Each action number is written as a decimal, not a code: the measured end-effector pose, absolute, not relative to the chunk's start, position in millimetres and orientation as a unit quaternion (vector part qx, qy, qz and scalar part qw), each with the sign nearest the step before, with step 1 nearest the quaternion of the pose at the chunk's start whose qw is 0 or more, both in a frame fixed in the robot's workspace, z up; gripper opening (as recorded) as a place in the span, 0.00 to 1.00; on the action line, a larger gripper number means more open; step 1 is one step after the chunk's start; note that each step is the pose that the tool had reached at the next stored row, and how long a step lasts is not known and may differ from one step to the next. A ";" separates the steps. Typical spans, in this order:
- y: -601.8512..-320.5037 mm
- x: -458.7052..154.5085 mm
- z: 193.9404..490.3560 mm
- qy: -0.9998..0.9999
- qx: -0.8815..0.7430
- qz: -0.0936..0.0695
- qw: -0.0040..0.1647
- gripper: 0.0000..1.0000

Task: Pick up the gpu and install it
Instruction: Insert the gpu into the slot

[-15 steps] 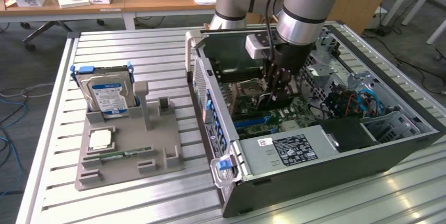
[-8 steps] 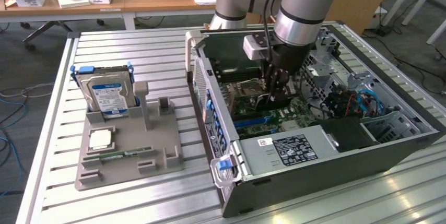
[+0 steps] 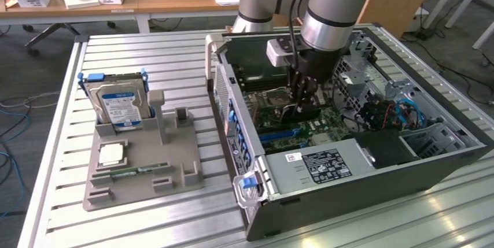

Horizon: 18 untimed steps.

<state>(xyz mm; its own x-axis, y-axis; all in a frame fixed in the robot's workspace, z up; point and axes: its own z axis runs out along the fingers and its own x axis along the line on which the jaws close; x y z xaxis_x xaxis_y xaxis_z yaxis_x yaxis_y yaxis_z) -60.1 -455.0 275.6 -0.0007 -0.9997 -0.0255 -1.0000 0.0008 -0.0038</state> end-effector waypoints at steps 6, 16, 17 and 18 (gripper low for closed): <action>-456.1 -60.6 275.5 0.707 -0.707 0.008 0.010 0.26; -457.2 -61.0 270.3 0.707 -0.707 0.008 0.010 0.26; -457.2 -61.3 270.1 0.707 -0.707 0.008 0.010 0.26; -457.2 -61.9 269.9 0.707 -0.707 0.008 0.010 0.26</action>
